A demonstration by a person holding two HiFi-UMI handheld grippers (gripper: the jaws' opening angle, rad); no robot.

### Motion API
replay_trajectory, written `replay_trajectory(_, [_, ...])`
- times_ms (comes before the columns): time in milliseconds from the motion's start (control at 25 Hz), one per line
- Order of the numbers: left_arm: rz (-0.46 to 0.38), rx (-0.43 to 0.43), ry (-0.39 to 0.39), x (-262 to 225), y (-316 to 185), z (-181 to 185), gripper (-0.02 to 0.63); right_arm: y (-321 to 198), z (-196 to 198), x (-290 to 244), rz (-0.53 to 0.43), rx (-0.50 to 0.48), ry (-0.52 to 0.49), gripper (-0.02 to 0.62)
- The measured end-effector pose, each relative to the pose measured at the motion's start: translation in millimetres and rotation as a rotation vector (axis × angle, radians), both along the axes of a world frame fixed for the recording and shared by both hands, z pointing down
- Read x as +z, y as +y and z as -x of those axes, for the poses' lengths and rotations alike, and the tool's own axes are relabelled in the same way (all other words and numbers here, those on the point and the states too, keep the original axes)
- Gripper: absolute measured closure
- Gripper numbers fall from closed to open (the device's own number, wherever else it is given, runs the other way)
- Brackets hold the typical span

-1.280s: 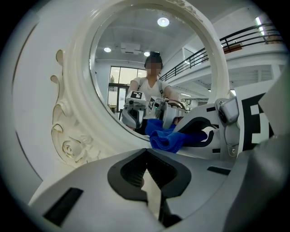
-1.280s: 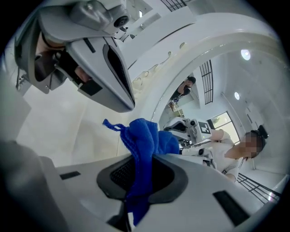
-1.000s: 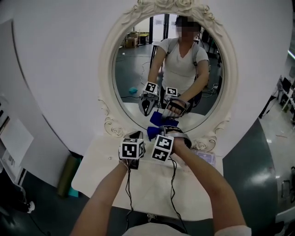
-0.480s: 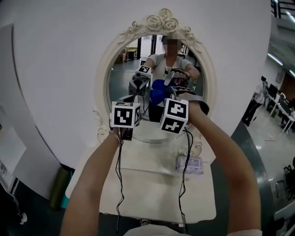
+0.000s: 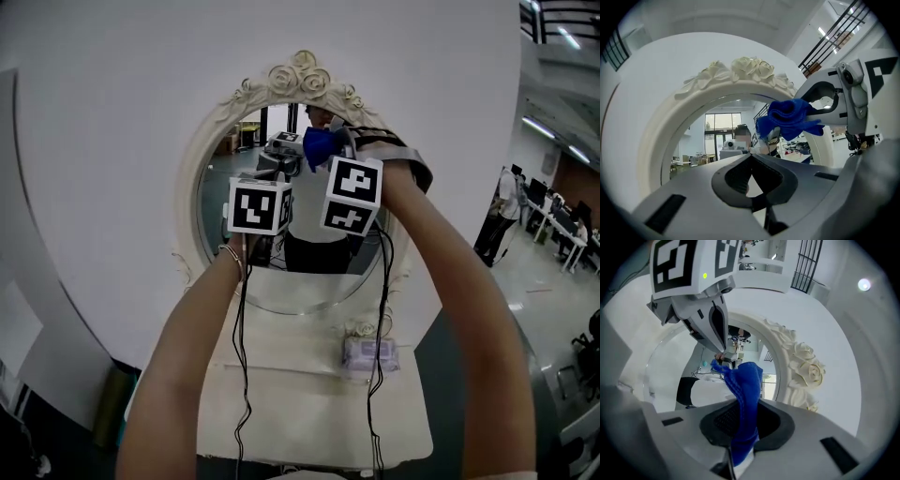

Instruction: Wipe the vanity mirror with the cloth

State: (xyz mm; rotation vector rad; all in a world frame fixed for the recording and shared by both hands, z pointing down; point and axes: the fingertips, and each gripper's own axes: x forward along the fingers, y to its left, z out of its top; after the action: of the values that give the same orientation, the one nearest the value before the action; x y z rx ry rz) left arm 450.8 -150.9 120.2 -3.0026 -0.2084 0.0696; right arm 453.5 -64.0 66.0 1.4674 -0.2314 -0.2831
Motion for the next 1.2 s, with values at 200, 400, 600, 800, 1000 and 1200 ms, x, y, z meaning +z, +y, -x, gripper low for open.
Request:
replay_trajectory(200, [-0.006,0.014,-0.011,6.2,10.3,-9.2,0.601,-0.8,-8.8,7.3,0.049,0.004,0.036,0.529])
replay_trajectory(400, [-0.006,0.015,-0.010,8.2,11.4,-15.0,0.601,-1.9,-11.4,10.0,0.028,-0.010,0.014,0.529])
replay_trajectory(600, [-0.028,0.017,-0.015,10.6,13.3,-16.2,0.601,-0.2,-11.6,12.8,0.018,-0.017,0.007,0.529])
replay_trajectory(800, [-0.030,0.026,-0.020,17.1,17.8,-13.8,0.601,6.9,-10.7,24.2,0.007,-0.020,-0.011,0.529])
replay_trajectory(1000, [-0.039,0.038,-0.052,37.8,27.5,-16.9,0.601,20.3,-12.6,42.7,-0.004,-0.009,-0.035,0.529])
replay_trajectory(1200, [-0.053,0.072,-0.086,64.6,44.6,-18.2,0.601,32.7,-13.9,67.6,-0.058,-0.007,-0.086,0.529])
